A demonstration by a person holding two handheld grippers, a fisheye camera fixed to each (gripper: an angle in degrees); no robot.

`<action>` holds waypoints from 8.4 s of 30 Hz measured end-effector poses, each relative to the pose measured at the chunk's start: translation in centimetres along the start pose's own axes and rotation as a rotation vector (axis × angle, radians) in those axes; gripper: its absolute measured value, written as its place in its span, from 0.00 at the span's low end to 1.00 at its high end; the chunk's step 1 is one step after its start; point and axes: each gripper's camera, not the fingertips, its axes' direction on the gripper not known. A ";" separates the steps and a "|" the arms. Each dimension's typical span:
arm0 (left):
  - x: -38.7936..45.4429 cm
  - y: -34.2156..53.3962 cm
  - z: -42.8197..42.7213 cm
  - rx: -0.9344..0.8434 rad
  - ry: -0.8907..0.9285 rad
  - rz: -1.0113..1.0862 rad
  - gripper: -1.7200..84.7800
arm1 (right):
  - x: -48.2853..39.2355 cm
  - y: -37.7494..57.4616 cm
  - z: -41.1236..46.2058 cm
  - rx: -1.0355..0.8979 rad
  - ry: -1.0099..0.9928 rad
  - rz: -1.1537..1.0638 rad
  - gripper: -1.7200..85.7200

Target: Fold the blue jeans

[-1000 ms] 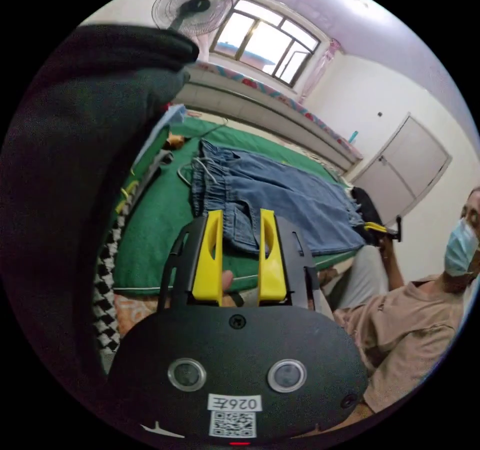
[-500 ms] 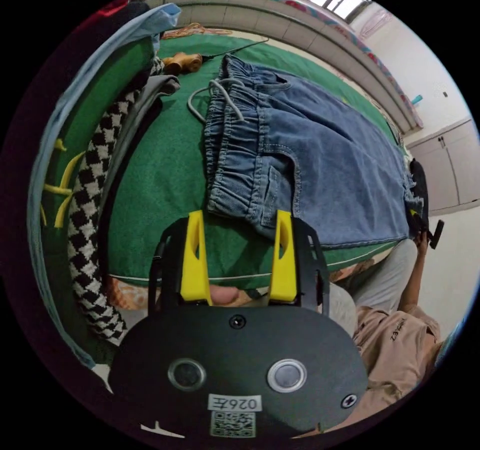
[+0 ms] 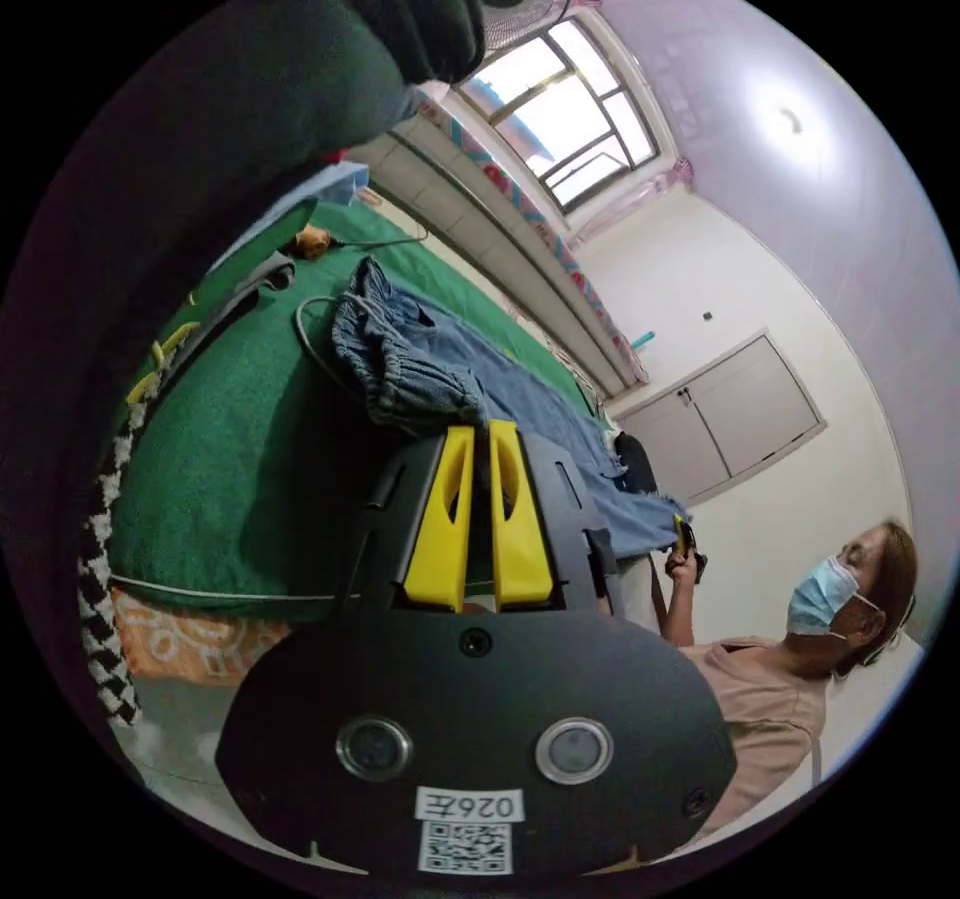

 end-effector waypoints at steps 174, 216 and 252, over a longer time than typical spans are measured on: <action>40.5 -16.0 52.7 -0.828 0.173 0.358 0.34 | -9.6 32.9 65.2 -0.892 0.285 -0.729 0.01; 51.5 -21.3 41.0 -0.986 0.136 0.723 0.06 | -22.3 42.8 54.3 -0.547 0.137 -1.017 0.03; 20.6 -10.8 28.5 -0.485 -0.081 0.521 0.01 | -9.8 50.2 74.7 -1.078 0.272 -1.102 0.01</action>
